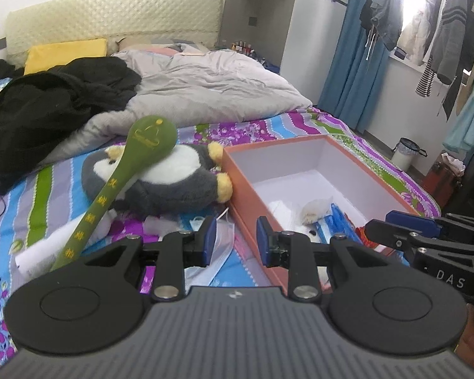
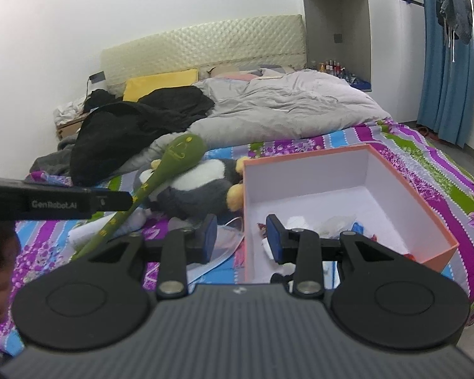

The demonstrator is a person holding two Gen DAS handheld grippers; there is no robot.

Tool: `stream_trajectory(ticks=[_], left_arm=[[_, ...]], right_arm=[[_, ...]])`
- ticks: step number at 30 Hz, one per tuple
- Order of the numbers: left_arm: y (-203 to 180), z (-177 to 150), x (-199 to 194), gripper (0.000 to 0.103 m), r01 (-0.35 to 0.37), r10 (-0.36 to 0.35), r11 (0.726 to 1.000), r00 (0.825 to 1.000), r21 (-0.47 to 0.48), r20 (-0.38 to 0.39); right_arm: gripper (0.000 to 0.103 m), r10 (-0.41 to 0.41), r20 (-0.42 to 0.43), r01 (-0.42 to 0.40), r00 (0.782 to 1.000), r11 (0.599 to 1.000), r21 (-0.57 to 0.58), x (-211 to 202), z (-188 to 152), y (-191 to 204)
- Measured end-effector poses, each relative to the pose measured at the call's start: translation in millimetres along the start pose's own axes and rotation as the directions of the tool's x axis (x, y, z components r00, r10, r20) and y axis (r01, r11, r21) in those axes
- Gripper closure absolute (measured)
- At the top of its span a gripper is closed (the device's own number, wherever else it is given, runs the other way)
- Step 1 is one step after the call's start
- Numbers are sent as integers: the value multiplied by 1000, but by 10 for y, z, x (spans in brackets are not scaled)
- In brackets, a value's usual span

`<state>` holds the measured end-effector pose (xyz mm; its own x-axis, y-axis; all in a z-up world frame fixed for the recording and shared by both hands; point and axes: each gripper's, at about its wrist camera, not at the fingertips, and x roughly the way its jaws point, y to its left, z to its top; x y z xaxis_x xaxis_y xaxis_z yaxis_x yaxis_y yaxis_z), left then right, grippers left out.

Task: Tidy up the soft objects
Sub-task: 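Withdraw both grippers from the pink box back toward the pile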

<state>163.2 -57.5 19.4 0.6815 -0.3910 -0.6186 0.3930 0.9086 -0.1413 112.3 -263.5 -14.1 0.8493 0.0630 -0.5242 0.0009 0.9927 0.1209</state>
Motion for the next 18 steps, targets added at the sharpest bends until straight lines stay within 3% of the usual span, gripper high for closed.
stream_trajectory(ticks=[18], left_arm=[[338,-540,-250,71,-52,49,996,998,-78,-36]], right_arm=[[66,55,-53,-57,997,998,-26,-42,-317,388]])
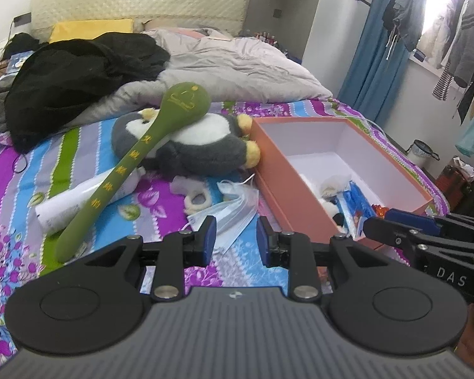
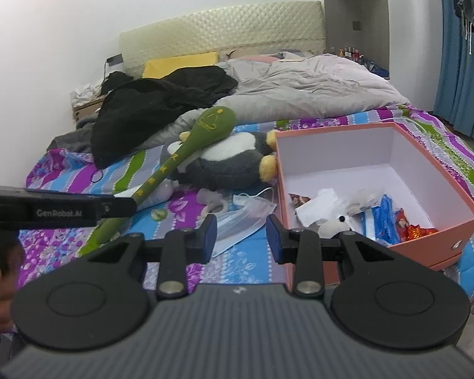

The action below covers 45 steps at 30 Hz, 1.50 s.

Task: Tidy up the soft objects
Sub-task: 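Withdraw both grippers from the pink box back toward the pile, then grasp the white fuzzy hair tie with the left gripper while the right grasps the blue face mask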

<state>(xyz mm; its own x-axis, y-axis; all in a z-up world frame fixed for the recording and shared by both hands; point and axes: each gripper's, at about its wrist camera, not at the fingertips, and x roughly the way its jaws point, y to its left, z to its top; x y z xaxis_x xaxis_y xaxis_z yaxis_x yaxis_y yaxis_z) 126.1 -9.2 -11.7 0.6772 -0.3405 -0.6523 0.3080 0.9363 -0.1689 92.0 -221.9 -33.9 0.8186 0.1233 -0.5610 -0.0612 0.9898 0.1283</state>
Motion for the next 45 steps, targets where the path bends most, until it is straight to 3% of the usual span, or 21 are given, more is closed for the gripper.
stream_trajectory(ticks=[16,24,35,45], left_arm=[[354,-523,-194,71,-82,78,994,995,-76,-59],[496,-679,-67,71,-110,101,990,990,-91,-102],[690,-533,386,71,-115,95,987,981,-110,-167],[916,-281,1025,71,-98,66,985,974,-141,-216]], right_arm=[[66,61,-66,-62,996,998,-19,90,-413,420],[66,76,-84,-82,994,994,-66,132,-531,563],[66,68,-148,-80,987,994,-72,602,-477,563],[66,45,-205,-54,978,998,-39,1213,-372,429]])
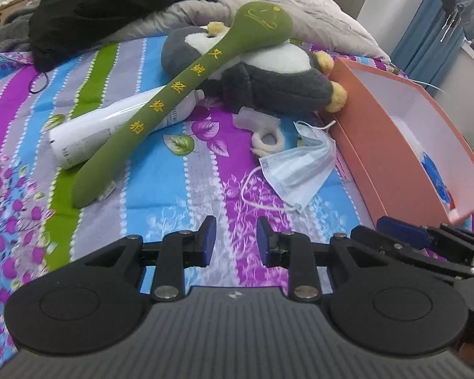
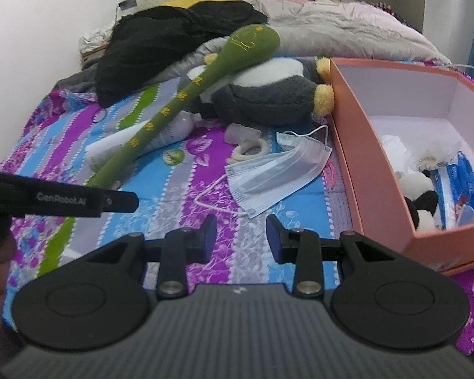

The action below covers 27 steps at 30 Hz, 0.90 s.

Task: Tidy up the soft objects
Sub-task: 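Grasp the white fuzzy hair tie with the left gripper while the right grasps the blue face mask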

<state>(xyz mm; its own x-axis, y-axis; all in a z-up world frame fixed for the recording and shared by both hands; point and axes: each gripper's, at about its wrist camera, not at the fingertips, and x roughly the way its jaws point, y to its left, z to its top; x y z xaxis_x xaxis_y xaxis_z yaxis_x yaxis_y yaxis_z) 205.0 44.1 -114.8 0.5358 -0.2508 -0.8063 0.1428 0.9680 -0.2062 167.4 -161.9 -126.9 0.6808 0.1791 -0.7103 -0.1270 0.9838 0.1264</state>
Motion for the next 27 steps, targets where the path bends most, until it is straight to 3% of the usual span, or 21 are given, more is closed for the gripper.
stream_trajectory(ticks=[4,11,15,27], left_arm=[[51,209,293,70,30,-30,999,999,-18,-18],[83,554,828,57,56,-57,998,997,-29,-43],[79,733,1152,55,87,-90,995,994,-49,-64],[-88,924,1808,55,144,-149,988,979,-49,-137]], right_arm=[[66,-4,-31,4,999,1000,14,277,76,-60],[65,-29,-91,33,995,999,33,805,171,-133],[44,-41,-112,47,993,998,50,1043,209,-178],[43,-53,-134,49,990,998,-33,1425,187,-163]])
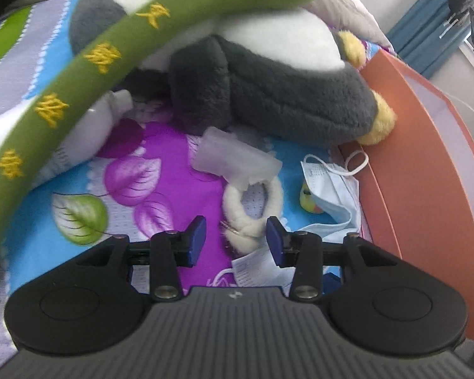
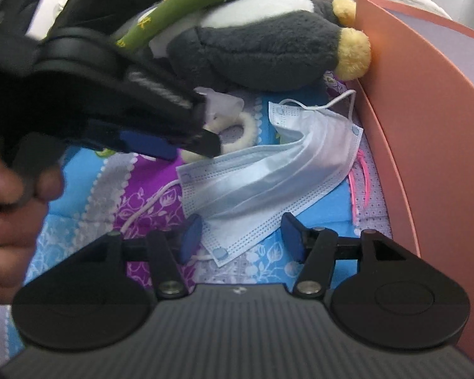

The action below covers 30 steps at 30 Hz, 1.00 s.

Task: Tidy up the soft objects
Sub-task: 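Grasp the white fuzzy hair tie with the left gripper while the right grasps the blue face mask, then lift the hair tie with the left gripper while the right lifts the face mask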

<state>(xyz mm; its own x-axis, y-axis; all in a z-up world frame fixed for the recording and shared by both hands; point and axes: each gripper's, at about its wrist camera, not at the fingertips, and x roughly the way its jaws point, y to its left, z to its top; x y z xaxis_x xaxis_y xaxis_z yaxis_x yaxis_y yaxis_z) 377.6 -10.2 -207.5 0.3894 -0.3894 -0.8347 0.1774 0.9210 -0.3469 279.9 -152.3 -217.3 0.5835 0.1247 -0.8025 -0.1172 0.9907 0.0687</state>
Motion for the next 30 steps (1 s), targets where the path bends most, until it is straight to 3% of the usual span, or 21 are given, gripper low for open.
stream_trajectory(ticks=[3,4,7,8,11,20,30], left_arm=[[-82,11,41,57,-17,17,999,1000,39,-4],[-100,14,51,62,-21,21,999,1000,45,-5],[-138,8,67,75,-22,23,999,1000,49,-14],[-147,3,57,77,-25,26,998,1000,49,-12],[-166,-16,-23,79,-29,28,998,1000,47,4],[-198,-211,-498,81,-42,41,999,997,23,61],[-158,-911,-1086,81,-45,48,998,995,-42,90]], right_arm=[[48,-15,8,16,1000,998,-61,-13,-52,99],[50,-14,11,15,1000,998,-58,-18,-58,100],[72,-2,12,3,1000,999,-53,-60,-83,120],[84,-5,12,5,1000,998,-58,-79,-84,118],[95,-7,9,8,1000,998,-55,-134,-101,116],[98,-10,14,11,1000,998,-68,-560,-291,125],[98,-12,24,15,1000,992,-124,-1069,-576,204]])
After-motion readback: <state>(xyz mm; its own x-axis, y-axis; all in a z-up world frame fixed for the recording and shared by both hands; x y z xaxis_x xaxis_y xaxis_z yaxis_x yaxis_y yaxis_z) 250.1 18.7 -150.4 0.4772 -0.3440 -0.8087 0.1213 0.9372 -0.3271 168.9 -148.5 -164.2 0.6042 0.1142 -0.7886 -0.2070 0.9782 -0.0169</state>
